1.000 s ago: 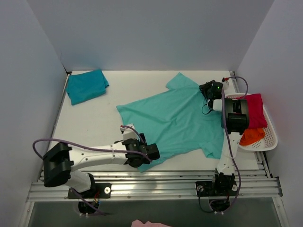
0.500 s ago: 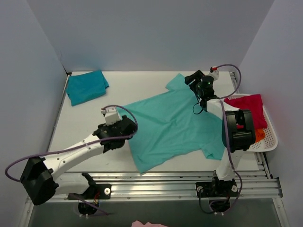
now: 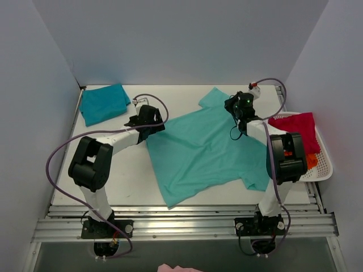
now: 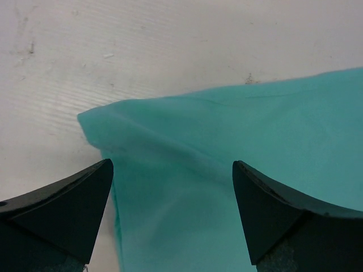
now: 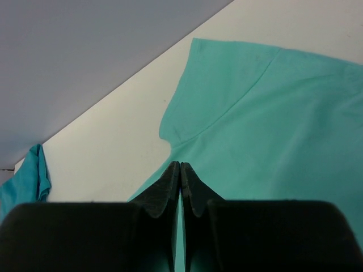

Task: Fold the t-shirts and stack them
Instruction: Flatten out the tshirt

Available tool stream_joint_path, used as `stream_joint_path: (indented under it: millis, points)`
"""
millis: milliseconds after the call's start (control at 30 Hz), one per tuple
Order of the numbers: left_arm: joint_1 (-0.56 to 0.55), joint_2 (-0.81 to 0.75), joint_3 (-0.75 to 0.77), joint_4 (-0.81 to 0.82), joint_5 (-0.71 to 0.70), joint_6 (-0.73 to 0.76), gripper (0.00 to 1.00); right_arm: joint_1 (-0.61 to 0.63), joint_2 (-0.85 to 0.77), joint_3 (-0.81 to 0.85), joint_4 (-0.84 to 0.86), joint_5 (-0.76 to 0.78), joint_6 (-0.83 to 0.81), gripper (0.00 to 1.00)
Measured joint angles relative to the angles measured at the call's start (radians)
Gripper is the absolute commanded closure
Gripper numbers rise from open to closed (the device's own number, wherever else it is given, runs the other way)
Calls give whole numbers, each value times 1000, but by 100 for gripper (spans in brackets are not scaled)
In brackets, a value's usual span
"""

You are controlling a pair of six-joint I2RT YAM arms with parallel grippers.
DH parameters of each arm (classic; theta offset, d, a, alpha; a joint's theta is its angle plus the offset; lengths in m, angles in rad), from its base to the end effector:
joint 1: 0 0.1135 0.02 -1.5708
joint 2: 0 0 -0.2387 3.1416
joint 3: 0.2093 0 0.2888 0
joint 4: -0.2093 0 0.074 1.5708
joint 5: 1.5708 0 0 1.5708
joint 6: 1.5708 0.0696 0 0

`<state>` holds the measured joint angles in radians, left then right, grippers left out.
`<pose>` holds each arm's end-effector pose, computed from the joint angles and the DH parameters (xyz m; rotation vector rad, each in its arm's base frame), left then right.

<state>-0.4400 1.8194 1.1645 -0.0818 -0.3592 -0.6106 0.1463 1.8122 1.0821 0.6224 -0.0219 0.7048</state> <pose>0.4107 -0.1663 0.1269 -0.3716 2.2243 -0.1463 0.4651 0.0701 0.1861 0.4582 1.6594 0.6551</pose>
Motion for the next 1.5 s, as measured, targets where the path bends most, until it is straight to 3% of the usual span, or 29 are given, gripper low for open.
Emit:
stream_joint_path:
  millis: [367, 600, 833, 1267, 1500]
  points:
    - [35, 106, 119, 49, 122, 43, 4, 93, 347, 367, -48, 4, -1, 100]
    - [63, 192, 203, 63, 177, 47, 3, 131, 446, 402, -116, 6, 17, 100]
    - [68, 262, 219, 85, 238, 37, 3, 117, 484, 450, -139, 50, 31, 100]
    - [103, 326, 352, 79, 289, 43, 2, 45, 818, 918, -172, 35, 115, 100]
    - [135, 418, 488, 60, 307, 47, 2, 11, 933, 1089, -165, 27, 159, 100]
